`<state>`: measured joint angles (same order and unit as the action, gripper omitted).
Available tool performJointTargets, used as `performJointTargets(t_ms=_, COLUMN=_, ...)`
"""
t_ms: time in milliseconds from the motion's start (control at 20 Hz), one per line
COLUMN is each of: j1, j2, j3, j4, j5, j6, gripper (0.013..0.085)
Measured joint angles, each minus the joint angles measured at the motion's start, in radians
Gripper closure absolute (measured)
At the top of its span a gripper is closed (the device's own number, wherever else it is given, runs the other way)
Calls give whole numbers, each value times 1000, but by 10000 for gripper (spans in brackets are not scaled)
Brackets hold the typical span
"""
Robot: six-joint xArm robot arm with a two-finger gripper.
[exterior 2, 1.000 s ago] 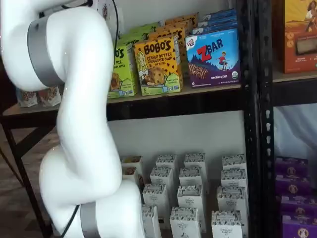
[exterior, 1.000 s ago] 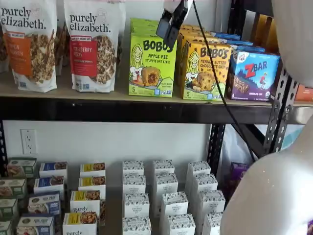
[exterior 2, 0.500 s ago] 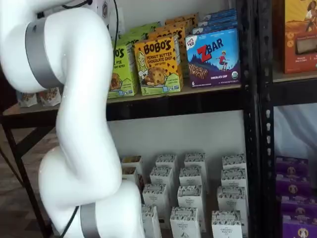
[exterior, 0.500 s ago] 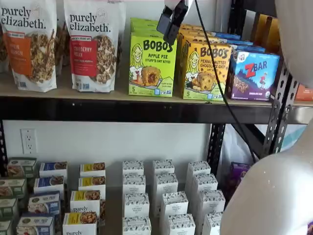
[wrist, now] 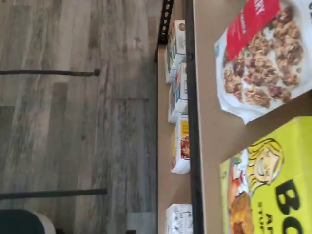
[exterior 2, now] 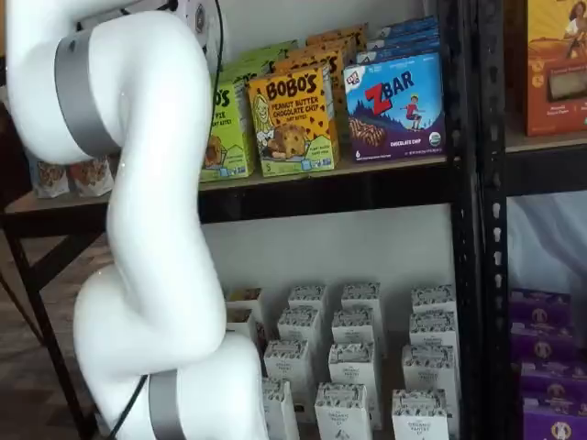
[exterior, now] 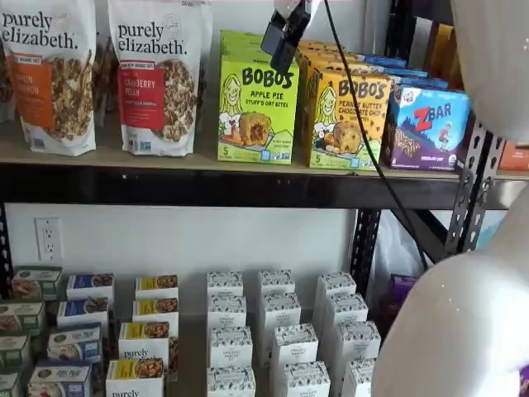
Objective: Pick the green box on the top shelf, the fourth from the left
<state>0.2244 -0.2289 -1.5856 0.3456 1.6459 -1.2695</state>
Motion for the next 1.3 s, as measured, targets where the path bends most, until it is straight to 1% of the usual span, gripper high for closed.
performJointTargets(t_ms=400, j1=-27, j2=65, j3=-68, j4=13, j5=6, j6=-23, gripper=130)
performJointTargets(t_ms=800, j1=-29, j2=92, j3=-80, j4=-1, j5=-36, j6=-32, gripper=130)
performJointTargets(t_ms=1300, j1=-33, j2=138, j3=-111, j4=-26, j5=-57, j6=-44, gripper=130)
